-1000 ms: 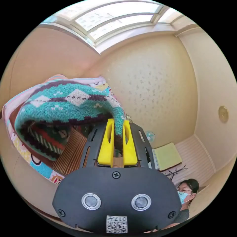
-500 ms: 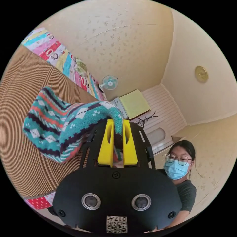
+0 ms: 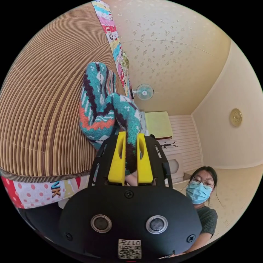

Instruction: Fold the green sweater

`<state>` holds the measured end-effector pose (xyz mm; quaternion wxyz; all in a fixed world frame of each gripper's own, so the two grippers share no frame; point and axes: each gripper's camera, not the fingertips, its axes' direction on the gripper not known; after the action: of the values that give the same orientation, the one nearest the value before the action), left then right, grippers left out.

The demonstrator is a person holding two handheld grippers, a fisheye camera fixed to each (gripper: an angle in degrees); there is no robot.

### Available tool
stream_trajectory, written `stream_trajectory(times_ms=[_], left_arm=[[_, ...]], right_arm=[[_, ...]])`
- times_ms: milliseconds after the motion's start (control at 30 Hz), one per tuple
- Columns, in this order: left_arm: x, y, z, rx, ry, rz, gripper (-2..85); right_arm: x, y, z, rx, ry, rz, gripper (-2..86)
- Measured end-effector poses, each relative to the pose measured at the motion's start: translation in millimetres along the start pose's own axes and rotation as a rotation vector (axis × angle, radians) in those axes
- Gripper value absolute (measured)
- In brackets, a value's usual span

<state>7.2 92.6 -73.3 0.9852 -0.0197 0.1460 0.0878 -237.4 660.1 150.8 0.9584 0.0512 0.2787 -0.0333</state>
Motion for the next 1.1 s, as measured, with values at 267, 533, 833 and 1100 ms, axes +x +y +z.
stream_trajectory(times_ms=[267,533,833,1100], left_arm=[[-18.2,-4.3,27.3,-0.007,-0.037,-0.022,7.4],[7.2,21.6,28.6,0.077,-0.42,0.155,12.1],[116.0,84.5,247.4,-0.344,-0.86,0.829,16.5],[18.6,63.1,481.9,-0.623,-1.216,1.003,17.7]], right_arm=[[-2.9,-4.1,7.5,0.001,-0.001,0.002,24.0],[-9.4,-9.1,16.6,0.005,0.007,-0.002,24.0],[-17.3,-17.8,31.2,0.007,0.009,-0.001,23.9],[-24.8,-27.5,45.9,0.009,0.0,0.003,23.9]])
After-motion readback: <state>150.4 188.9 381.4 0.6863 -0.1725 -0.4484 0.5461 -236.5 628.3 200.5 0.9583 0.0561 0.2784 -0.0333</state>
